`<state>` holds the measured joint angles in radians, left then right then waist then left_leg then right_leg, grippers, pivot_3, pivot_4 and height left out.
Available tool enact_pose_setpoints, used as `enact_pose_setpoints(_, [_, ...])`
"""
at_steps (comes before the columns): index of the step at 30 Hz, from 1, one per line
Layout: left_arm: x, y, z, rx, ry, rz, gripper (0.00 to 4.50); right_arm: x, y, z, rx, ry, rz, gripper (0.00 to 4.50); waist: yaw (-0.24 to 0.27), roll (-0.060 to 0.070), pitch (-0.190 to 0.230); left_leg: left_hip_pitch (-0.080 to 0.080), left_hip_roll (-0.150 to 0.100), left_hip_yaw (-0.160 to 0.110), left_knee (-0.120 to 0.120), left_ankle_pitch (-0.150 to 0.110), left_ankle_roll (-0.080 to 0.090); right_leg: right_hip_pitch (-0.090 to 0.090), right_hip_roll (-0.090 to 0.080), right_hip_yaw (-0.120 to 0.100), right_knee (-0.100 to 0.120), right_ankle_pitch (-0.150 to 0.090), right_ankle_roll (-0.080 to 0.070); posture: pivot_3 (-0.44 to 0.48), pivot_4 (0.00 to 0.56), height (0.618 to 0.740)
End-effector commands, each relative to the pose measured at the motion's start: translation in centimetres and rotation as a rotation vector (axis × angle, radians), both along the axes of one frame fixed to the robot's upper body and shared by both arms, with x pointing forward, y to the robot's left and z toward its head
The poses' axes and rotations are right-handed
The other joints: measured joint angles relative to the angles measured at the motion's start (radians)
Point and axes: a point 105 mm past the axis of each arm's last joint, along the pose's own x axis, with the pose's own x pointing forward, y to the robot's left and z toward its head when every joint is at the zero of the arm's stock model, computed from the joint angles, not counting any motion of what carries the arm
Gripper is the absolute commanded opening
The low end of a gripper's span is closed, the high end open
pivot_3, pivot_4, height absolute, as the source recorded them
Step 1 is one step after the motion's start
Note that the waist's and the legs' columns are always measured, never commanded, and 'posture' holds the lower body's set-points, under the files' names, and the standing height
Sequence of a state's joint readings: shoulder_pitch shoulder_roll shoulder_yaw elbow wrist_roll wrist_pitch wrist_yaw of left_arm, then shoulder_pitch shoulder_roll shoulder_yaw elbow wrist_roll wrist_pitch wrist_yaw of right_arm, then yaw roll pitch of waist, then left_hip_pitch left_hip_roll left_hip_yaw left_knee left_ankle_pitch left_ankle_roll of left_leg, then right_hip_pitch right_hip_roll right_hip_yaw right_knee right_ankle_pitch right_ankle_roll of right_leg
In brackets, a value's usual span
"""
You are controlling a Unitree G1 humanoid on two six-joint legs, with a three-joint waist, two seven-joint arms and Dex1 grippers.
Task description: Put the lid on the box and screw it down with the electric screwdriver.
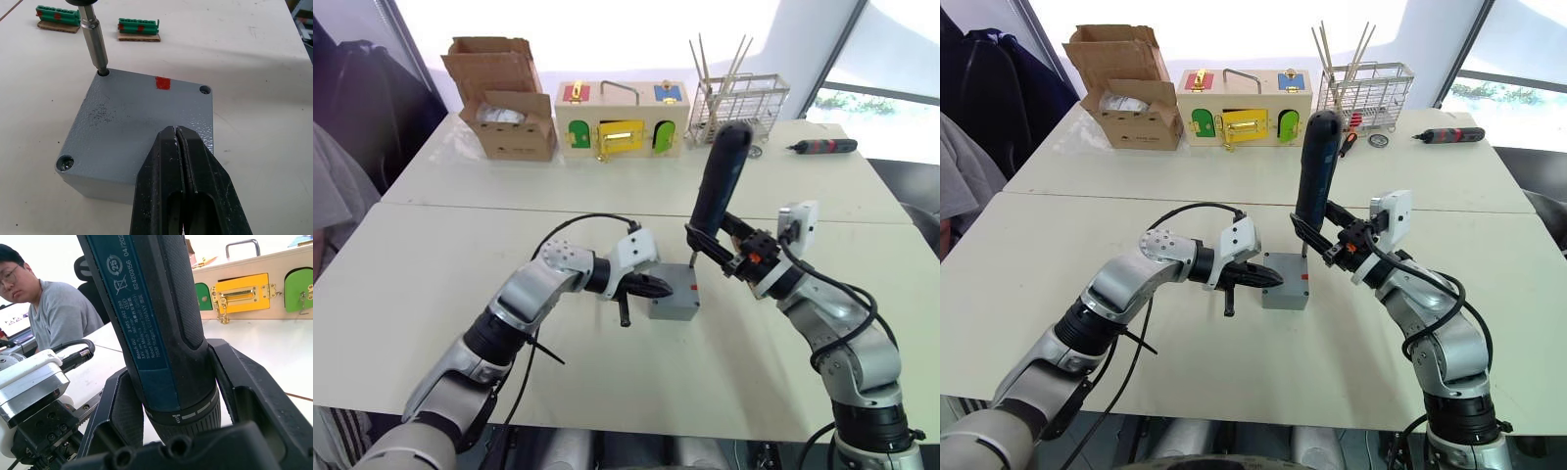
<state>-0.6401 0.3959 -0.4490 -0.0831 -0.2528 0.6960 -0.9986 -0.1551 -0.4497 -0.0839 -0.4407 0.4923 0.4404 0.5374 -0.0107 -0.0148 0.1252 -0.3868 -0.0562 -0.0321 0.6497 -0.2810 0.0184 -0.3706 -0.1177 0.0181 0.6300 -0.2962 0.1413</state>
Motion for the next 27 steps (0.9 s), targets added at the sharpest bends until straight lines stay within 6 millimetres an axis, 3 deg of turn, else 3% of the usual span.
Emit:
enact_pose_setpoints(1, [0.3,1.0,-2.0,0.082,0.045,0.054,0.0,-0.3,0.5,-4.3,-0.018,0.181,0.027,1.83,0.0,0.0,0.0,0.0,0.0,0.0,0.0,0.0,0.0,0.0,0.0,0.0,0.0,0.0,0.0,0.0,0.15,0.739])
enact_pose_setpoints(27, [0.4,0.9,-1.9,0.075,0.039,0.055,0.0,0.0,-0.6,-5.6,-0.047,0.203,-0.018,1.83,0.001,-0.002,-0.002,0.0,0.0,0.0,-0.001,0.0,0.0,0.0,-0.002,0.001,-0.002,-0.001,-0.001,0.0,0.15,0.739])
